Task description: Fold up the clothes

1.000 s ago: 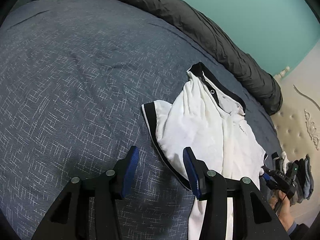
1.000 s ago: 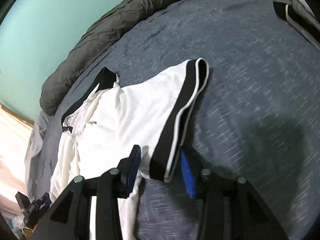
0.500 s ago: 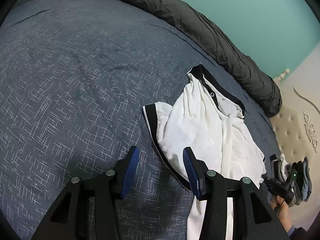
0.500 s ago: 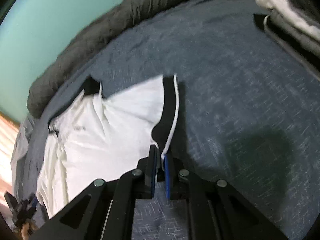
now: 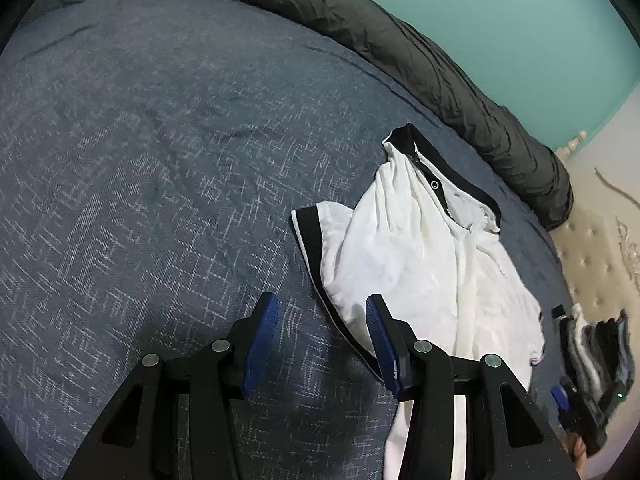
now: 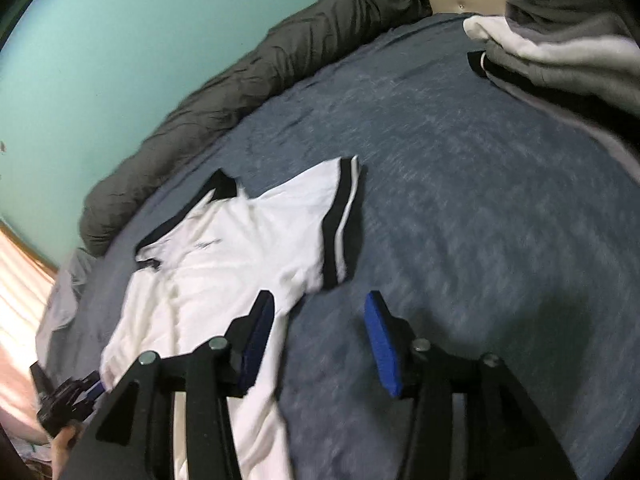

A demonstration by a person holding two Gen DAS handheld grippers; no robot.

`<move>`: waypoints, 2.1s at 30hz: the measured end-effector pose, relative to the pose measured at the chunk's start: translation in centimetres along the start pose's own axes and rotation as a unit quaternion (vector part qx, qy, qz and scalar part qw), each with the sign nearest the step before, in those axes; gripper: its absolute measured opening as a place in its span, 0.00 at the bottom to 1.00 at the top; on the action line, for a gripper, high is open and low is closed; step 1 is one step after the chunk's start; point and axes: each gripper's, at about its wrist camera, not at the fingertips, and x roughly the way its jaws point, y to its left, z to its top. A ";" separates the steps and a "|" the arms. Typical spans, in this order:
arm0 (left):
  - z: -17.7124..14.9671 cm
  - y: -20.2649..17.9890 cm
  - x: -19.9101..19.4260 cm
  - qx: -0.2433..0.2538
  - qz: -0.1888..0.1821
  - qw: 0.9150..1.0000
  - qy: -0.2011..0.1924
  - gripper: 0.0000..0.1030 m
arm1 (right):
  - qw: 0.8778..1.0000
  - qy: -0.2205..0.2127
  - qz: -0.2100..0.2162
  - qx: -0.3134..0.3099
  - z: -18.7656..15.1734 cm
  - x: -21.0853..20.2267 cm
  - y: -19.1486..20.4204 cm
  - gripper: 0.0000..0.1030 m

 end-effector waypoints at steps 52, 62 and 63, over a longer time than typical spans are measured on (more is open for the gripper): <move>2.0 -3.4 5.6 0.028 0.014 1.000 0.002 0.30 | 0.994 -0.007 0.109 -0.005 -2.6 1.9 4.0 0.48; 3.8 -3.2 2.1 0.049 0.023 0.998 -0.020 0.03 | 0.993 -0.011 0.114 0.001 -2.2 1.6 3.7 0.48; 4.5 -2.9 1.4 0.055 0.030 0.998 -0.023 0.03 | 0.993 -0.012 0.115 0.002 -2.2 1.5 3.7 0.48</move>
